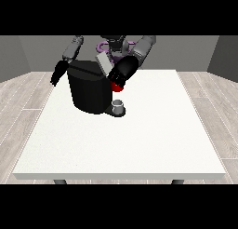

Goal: Insert the coffee pod into the coffee machine and close the lid

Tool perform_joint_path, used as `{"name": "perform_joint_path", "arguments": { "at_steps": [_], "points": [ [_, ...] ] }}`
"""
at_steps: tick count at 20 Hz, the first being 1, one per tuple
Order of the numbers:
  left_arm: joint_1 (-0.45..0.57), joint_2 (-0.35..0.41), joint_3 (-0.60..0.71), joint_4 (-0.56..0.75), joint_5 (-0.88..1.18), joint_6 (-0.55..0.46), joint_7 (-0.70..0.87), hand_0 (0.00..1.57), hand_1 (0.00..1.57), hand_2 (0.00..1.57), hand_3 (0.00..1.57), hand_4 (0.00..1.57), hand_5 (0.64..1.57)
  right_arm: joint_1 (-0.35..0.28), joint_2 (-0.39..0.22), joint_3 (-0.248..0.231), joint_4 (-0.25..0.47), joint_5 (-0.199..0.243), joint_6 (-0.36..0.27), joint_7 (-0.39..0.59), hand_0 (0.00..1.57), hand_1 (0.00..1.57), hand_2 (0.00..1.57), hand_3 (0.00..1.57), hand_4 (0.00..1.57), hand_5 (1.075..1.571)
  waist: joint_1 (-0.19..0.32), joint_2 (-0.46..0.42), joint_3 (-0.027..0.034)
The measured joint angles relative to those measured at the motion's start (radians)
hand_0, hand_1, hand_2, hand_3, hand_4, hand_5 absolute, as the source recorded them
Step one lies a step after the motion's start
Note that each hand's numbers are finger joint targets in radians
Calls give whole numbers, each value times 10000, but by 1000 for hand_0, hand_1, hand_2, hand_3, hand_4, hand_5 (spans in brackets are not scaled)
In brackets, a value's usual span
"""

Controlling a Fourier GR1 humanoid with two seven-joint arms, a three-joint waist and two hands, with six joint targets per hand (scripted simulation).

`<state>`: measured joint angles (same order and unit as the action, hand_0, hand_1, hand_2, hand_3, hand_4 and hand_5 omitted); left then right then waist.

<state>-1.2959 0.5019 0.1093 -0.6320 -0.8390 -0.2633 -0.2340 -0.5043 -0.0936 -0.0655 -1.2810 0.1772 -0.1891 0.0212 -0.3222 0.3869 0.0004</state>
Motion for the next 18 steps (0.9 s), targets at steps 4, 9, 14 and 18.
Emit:
{"name": "perform_joint_path", "arguments": {
  "at_steps": [4,9,14,18],
  "points": [
    [-31,176,-95,-15,-189,131,-277,1044,1044,1049,744,0,1571,8,41,95,-52,110,-65,12,0,0,0,0,161,1571,-72,60,5],
    [-114,428,-167,-90,-412,379,-613,510,510,776,600,0,1571,-95,-29,22,-106,48,-20,-89,0,0,0,0,207,1571,-128,296,24],
    [-167,475,-249,-10,-657,516,-544,0,0,587,459,0,1571,-184,-34,103,-81,236,-133,41,0,0,0,0,117,1571,-129,252,21],
    [-147,415,-241,46,-711,530,-510,0,0,525,452,0,1571,-1,-7,124,26,217,-72,25,0,0,0,0,90,1571,-96,81,19]
  ]
}}
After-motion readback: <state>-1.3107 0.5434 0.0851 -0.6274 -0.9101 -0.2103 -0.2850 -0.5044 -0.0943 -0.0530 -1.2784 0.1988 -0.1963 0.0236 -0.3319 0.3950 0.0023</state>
